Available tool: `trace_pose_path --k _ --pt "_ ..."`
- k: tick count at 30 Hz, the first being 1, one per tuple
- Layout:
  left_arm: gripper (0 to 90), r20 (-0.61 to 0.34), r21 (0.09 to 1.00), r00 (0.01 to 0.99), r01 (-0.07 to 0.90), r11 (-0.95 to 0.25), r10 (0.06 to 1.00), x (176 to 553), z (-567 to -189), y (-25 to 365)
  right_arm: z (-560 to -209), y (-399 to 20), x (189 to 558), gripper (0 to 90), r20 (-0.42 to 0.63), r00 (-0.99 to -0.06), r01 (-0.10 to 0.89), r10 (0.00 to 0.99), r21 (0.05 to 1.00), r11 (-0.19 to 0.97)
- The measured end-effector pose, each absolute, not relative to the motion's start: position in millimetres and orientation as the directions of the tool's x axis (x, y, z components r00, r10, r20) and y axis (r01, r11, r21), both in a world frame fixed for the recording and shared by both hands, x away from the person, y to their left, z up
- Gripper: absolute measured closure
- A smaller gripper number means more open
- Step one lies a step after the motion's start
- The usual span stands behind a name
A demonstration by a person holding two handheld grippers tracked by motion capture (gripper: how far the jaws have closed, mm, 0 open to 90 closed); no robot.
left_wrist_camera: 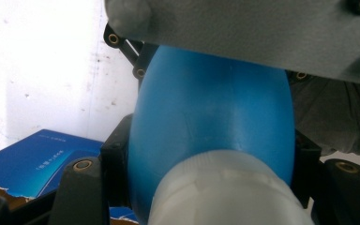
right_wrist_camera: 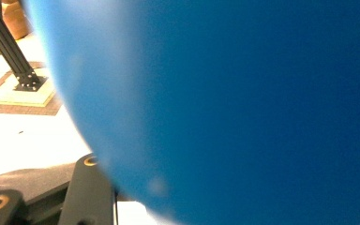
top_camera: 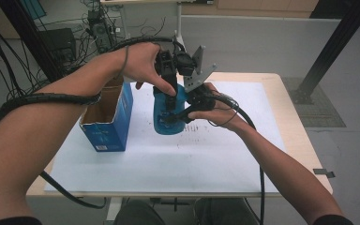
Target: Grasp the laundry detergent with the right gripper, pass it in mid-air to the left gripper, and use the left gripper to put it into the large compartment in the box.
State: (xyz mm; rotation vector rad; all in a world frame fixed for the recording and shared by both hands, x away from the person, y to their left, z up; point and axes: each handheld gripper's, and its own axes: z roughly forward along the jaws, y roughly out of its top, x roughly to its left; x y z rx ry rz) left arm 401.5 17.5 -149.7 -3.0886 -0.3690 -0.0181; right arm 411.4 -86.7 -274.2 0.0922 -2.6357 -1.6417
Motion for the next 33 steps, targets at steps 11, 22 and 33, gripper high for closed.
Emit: trace_pose_path --k 11,22,33 --pt "37.5 0.023 -0.035 0.972 0.236 -0.971 0.236 400.2 -148.1 16.8 -273.0 -87.0 410.6 42.6 -0.004 -0.998 -0.030 -0.059 0.898 0.439" --pt "37.6 0.022 -0.040 0.971 0.238 -0.971 0.237 400.3 -144.8 16.0 -272.0 -88.3 410.6 42.5 -0.001 -0.998 -0.025 -0.057 0.904 0.427" --pt "37.6 0.018 -0.035 0.969 0.246 -0.969 0.246 400.1 -144.2 18.1 -272.4 -87.4 411.2 42.2 -0.004 -0.998 -0.032 -0.068 0.908 0.418"
